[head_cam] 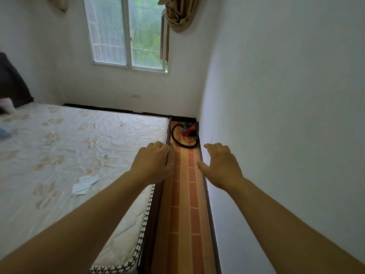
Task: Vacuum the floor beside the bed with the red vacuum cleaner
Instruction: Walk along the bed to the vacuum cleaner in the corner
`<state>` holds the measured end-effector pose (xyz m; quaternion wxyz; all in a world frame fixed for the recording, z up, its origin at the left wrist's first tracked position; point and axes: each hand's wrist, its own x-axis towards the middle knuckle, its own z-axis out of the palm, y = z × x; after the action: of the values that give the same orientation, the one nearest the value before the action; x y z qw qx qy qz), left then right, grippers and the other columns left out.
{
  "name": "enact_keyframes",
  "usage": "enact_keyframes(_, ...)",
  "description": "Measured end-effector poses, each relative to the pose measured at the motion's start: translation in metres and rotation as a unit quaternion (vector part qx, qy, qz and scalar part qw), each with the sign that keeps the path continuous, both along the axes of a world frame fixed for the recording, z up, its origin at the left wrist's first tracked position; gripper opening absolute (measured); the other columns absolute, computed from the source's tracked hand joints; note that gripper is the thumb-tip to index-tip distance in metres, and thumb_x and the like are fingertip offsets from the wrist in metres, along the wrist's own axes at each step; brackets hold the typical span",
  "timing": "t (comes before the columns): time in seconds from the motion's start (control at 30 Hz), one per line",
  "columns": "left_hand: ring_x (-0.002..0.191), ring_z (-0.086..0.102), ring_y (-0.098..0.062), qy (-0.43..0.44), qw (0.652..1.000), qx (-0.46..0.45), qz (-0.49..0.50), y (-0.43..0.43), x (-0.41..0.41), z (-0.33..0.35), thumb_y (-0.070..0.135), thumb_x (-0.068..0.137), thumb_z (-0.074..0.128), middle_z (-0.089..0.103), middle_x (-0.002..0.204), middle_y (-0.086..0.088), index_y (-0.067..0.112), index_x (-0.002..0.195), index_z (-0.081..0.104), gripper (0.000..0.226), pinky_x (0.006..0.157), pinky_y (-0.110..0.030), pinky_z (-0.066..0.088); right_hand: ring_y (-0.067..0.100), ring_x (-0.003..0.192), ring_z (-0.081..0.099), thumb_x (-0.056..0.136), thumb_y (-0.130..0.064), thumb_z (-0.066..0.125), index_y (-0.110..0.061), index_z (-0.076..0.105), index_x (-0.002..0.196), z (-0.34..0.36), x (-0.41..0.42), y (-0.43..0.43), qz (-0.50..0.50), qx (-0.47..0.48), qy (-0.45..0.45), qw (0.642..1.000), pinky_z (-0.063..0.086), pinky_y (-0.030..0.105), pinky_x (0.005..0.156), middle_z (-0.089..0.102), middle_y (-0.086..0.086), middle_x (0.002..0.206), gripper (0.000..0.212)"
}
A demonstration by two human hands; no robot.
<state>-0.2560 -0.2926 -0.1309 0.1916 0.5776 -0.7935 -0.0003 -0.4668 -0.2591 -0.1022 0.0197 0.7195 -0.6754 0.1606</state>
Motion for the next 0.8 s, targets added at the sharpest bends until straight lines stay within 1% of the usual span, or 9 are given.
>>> enact_keyframes(0.13, 0.119, 0.055, -0.022, 0.011, 1.000, 0.002, 0.005, -0.074, -0.004, -0.008, 0.037, 0.095, 0.057, 0.059, 0.132, 0.000, 0.020, 0.128, 0.058, 0.037, 0.098, -0.038, 0.043, 0.023, 0.134, 0.046, 0.096, -0.050, 0.054, -0.024, 0.039, 0.149, -0.008, -0.003, -0.071, 0.000, 0.021, 0.014, 1.000, 0.042, 0.038, 0.108, 0.047, 0.002, 0.148, 0.061)
enact_keyframes(0.23, 0.121, 0.054, -0.022, -0.004, 1.000, 0.020, 0.005, -0.133, -0.009, -0.008, 0.037, 0.093, 0.059, 0.058, 0.134, 0.001, 0.021, 0.128, 0.057, 0.039, 0.101, -0.040, 0.045, 0.023, 0.137, 0.042, 0.096, -0.049, 0.055, -0.024, 0.037, 0.150, -0.010, -0.006, -0.128, -0.003, 0.032, 0.016, 0.999, 0.039, 0.038, 0.110, 0.044, 0.001, 0.151, 0.062)
enact_keyframes(0.33, 0.121, 0.055, -0.021, -0.014, 1.000, 0.015, -0.004, -0.189, -0.018, -0.008, 0.037, 0.092, 0.060, 0.060, 0.133, 0.001, 0.020, 0.126, 0.059, 0.038, 0.101, -0.040, 0.045, 0.022, 0.139, 0.041, 0.097, -0.049, 0.054, -0.025, 0.037, 0.150, -0.015, -0.011, -0.181, -0.010, 0.034, 0.017, 0.999, 0.036, 0.037, 0.112, 0.041, 0.000, 0.153, 0.061)
enact_keyframes(0.47, 0.124, 0.054, -0.023, -0.022, 0.999, 0.030, -0.013, -0.245, -0.031, -0.016, 0.037, 0.090, 0.061, 0.058, 0.135, -0.001, 0.019, 0.132, 0.057, 0.046, 0.102, -0.041, 0.044, 0.023, 0.140, 0.040, 0.097, -0.047, 0.054, -0.024, 0.037, 0.150, -0.024, -0.019, -0.244, -0.013, 0.045, 0.014, 0.999, 0.036, 0.039, 0.112, 0.041, 0.001, 0.153, 0.060)
enact_keyframes(0.57, 0.125, 0.054, -0.023, -0.045, 0.998, 0.037, -0.019, -0.288, -0.040, -0.028, 0.039, 0.090, 0.060, 0.058, 0.137, -0.001, 0.019, 0.135, 0.056, 0.050, 0.103, -0.041, 0.045, 0.023, 0.136, 0.044, 0.097, -0.048, 0.051, -0.024, 0.040, 0.147, -0.036, -0.026, -0.293, -0.015, 0.056, 0.017, 0.998, 0.039, 0.038, 0.110, 0.045, 0.001, 0.150, 0.057)
enact_keyframes(0.7, 0.123, 0.055, -0.020, -0.068, 0.996, 0.048, -0.021, -0.345, -0.050, -0.052, 0.038, 0.090, 0.059, 0.059, 0.133, 0.003, 0.022, 0.131, 0.057, 0.044, 0.102, -0.039, 0.043, 0.020, 0.120, 0.055, 0.093, -0.049, 0.054, -0.028, 0.049, 0.134, -0.068, -0.032, -0.363, -0.014, 0.055, -0.004, 0.998, 0.049, 0.035, 0.100, 0.056, -0.001, 0.136, 0.047)
enact_keyframes(0.8, 0.122, 0.054, -0.020, -0.088, 0.994, 0.061, -0.013, -0.393, -0.062, -0.069, 0.040, 0.090, 0.057, 0.059, 0.131, 0.003, 0.022, 0.129, 0.057, 0.042, 0.102, -0.039, 0.042, 0.022, 0.127, 0.053, 0.091, -0.052, 0.055, -0.030, 0.046, 0.138, -0.092, -0.040, -0.412, -0.006, 0.061, -0.031, 0.998, 0.049, 0.041, 0.104, 0.053, -0.002, 0.141, 0.052)
